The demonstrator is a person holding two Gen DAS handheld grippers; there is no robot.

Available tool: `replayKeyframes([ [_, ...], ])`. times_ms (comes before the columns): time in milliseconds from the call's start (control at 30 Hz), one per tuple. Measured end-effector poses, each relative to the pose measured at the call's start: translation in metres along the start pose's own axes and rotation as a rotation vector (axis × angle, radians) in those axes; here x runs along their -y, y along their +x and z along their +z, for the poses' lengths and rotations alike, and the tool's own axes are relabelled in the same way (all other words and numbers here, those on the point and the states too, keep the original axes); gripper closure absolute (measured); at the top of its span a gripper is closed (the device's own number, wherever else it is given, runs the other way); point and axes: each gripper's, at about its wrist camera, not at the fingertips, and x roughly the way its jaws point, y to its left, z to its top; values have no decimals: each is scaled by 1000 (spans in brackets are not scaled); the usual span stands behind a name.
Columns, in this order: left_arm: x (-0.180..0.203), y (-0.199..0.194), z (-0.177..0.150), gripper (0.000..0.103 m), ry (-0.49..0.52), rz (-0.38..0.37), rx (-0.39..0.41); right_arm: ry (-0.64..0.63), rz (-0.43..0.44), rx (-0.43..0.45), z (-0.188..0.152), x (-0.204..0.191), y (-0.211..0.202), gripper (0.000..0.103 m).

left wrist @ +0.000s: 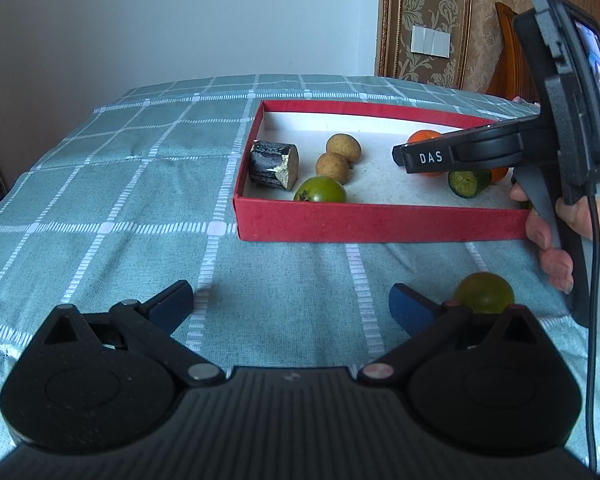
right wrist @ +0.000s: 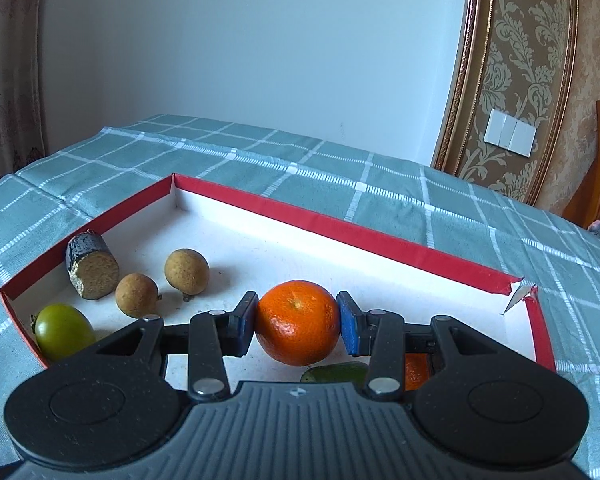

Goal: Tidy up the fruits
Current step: 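Carry the orange into the tray beside the other orange and open the right tool, then withdraw the right tool from the tray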

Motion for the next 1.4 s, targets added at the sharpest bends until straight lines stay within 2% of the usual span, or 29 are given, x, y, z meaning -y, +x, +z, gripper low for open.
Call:
replayKeyframes([
  [667,0,0,0,0,0,0,0,17,4,-5,-5,1,-5,60],
  [800,0,0,0,0,0,-1,0,20,-3,-5,-8,2,-9,59],
  [967,0,0,0,0,0,-1,0,40,13,4,-10,3,-17,47],
  [1400,0,0,0,0,0,-1,0,84,17,42,-20,14,-52,46],
])
